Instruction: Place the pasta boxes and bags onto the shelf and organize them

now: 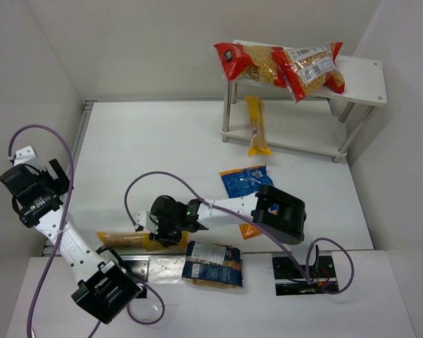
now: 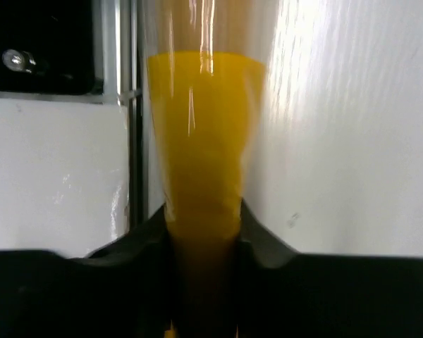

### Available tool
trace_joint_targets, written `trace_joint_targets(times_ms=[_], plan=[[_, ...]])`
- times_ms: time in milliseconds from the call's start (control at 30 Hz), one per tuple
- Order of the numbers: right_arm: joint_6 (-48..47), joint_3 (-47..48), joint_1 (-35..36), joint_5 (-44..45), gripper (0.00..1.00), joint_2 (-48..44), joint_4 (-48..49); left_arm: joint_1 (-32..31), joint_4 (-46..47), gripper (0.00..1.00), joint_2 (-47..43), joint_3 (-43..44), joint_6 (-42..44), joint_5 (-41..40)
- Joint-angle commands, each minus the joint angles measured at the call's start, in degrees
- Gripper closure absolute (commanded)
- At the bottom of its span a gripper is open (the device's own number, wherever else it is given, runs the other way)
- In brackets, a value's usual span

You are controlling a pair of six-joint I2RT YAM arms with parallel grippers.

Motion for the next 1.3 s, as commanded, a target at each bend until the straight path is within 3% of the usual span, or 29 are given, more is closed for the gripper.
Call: trace_joint_targets(times_ms=[0, 33, 67, 167, 367, 500, 700, 1033, 1267], plan=[[0.4, 2.9, 0.1, 3.4, 0.96, 4.4, -1.1, 0.4, 1.7, 0.01, -0.9, 0.0, -1.3, 1.5], [-0.3, 4.9, 0.1, 3.4, 1.0, 5.8, -2.7, 0.4, 1.7, 0.01, -0.9, 0.0, -1.3, 1.5], [-3.8, 6.1, 0.1, 2.5, 1.0, 5.8, -7.3, 0.4, 1.7, 0.01, -0.9, 0.0, -1.3, 2.2], [-6.3, 6.8, -3.2, 2.1, 1.0, 1.9, -9.0, 0.4, 1.2, 0.01, -1.4, 0.0, -0.1, 2.2], [-9.4, 14.3, -18.3, -10.1, 1.0, -3.1, -19.2, -0.6, -3.0, 0.01, -0.6, 1.1, 8.2, 16.6], [-9.4, 18.0, -24.4, -15.9, 1.0, -5.4, -22.9, -6.0, -9.7, 0.01, 6.6, 4.9, 18.5, 26.6], [-10.8, 19.3, -27.1, -18.1, 1.0, -8.3, -25.4, -14.0, -18.4, 0.01, 13.4, 8.8, 34.9, 35.4], [-15.6, 29.9, -27.1, -28.3, 1.0, -6.5, -38.3, -29.2, -22.1, 0.01, 19.4, 8.2, 46.4, 45.0], [-17.5, 29.1, -27.1, -29.4, 1.0, -7.7, -40.3, -33.9, -26.2, 0.06, 23.6, 8.1, 54.8, 45.6]])
